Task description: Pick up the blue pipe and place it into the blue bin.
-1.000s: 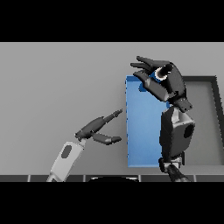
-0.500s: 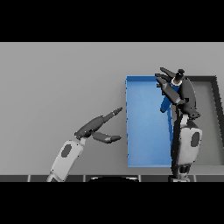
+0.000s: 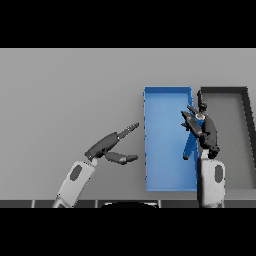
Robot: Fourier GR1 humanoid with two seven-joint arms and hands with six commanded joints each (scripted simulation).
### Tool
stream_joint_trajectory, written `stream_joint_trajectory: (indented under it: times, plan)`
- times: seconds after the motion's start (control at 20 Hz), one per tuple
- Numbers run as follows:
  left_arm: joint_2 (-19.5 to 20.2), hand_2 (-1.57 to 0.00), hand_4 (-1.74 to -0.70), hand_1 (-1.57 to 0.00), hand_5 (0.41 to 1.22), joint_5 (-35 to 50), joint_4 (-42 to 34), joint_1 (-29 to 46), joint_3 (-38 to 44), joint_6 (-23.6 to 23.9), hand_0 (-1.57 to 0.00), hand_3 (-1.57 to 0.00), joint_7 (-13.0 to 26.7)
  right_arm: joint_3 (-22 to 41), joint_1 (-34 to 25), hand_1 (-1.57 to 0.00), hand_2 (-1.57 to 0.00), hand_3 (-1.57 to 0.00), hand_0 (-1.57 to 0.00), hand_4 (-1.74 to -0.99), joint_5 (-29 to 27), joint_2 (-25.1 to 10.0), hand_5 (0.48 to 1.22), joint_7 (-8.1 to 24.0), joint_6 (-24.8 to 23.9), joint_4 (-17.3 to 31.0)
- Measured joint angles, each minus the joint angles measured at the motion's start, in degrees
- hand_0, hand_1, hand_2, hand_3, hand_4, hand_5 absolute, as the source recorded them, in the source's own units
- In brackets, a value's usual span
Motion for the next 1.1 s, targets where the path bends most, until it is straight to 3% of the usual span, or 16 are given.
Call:
stream_joint_trajectory:
  times: [0.05, 0.15, 0.25, 0.3, 0.35, 0.5, 0.55, 0.65, 0.8, 0.85, 1.0, 1.1]
  plan:
    - [0.3, 0.0, -0.92, 0.0, 0.478, 0.1, 0.1, -0.5, 0.5, 0.1, 0.0, 0.0, 0.2, 1.8, 0.2, -1.57, -1.57, -1.26, -1.57, -1.546, -0.7, -0.4, 1.221, -0.5, -1.4, -0.1]
    - [0.6, 0.0, -0.92, 0.0, 0.481, 0.1, 0.4, -0.6, 0.7, 0.0, 0.0, 0.0, -0.6, 4.4, 1.5, -1.57, -1.57, -0.8, -1.57, -1.616, -3.5, -2.9, 1.221, -1.4, -4.2, -0.8]
    - [0.7, 0.0, -0.92, 0.0, 0.486, 0.7, 0.0, -0.7, 0.9, -0.3, 0.0, 0.0, -0.3, 6.3, 1.5, -1.57, -1.57, -0.51, -1.57, -1.661, -4.8, -4.6, 1.221, -2.2, -7.4, -0.2]
    - [0.6, 0.0, -0.92, 0.0, 0.489, 0.6, -0.3, -0.5, 0.7, -0.3, 0.0, 0.0, -0.5, 7.1, 1.8, -1.57, -1.57, -0.41, -1.57, -1.677, -5.2, -5.0, 1.171, -2.6, -8.7, -0.3]
    - [0.5, 0.0, -0.92, 0.0, 0.491, 0.3, -0.1, -0.5, 0.6, -0.1, 0.0, 0.0, -0.4, 7.8, 2.1, -1.57, -1.52, -0.45, -1.57, -1.626, -5.9, -5.2, 1.161, -3.1, -10.0, -0.6]
    - [0.2, 0.0, -0.92, 0.0, 0.493, 0.0, 0.0, -0.2, 0.2, 0.0, 0.0, 0.0, -0.3, 8.7, 1.5, -0.82, -0.79, -0.23, -0.87, -1.405, -8.0, -6.8, 1.137, -3.0, -15.0, 2.2]
    - [0.0, 0.0, -0.92, 0.0, 0.493, -0.1, 0.0, 0.1, 0.1, 0.3, 0.0, 0.0, -0.4, 9.9, 2.1, -0.66, -0.63, -0.19, -0.69, -1.37, -9.9, -8.2, 1.125, 0.2, -16.9, 4.5]
    - [-0.1, 0.0, -0.93, 0.0, 0.494, 0.0, -0.1, 0.2, 0.1, 0.3, 0.0, 0.0, 0.2, 18.2, 1.8, -0.42, -0.4, -0.12, -0.44, -1.307, -18.7, -18.4, 1.068, -0.7, -21.0, 9.0]
    - [0.1, 0.0, -0.93, 0.0, 0.496, 0.1, 0.0, 0.1, 0.4, 0.3, 0.0, 0.0, -0.1, 35.8, -5.3, -0.21, -0.21, -0.06, -0.23, -1.233, -28.4, -35.2, 0.913, 0.3, -24.5, 10.0]
    - [0.3, 0.0, -0.93, 0.0, 0.495, 0.2, 0.0, -0.2, 0.7, 0.3, 0.0, 0.0, 0.0, 40.6, -7.7, -0.17, -0.16, -0.05, -0.18, -1.219, -32.7, -38.9, 0.87, 0.3, -25.9, 9.3]
    - [0.0, 0.0, -0.93, 0.0, 0.496, 0.2, 0.0, -0.3, 0.4, 0.2, 0.0, 0.0, 0.3, 52.1, -14.7, -0.09, -0.08, -0.02, -0.09, -1.175, -41.7, -46.4, 0.788, 0.3, -28.8, 7.6]
    - [0.3, 0.0, -0.93, 0.0, 0.496, 0.2, 0.1, -0.3, 0.6, 0.1, 0.0, 0.0, 0.0, 57.4, -18.7, -0.06, -0.05, -0.02, -0.06, -1.144, -45.2, -48.2, 0.759, 0.3, -30.6, 7.3]
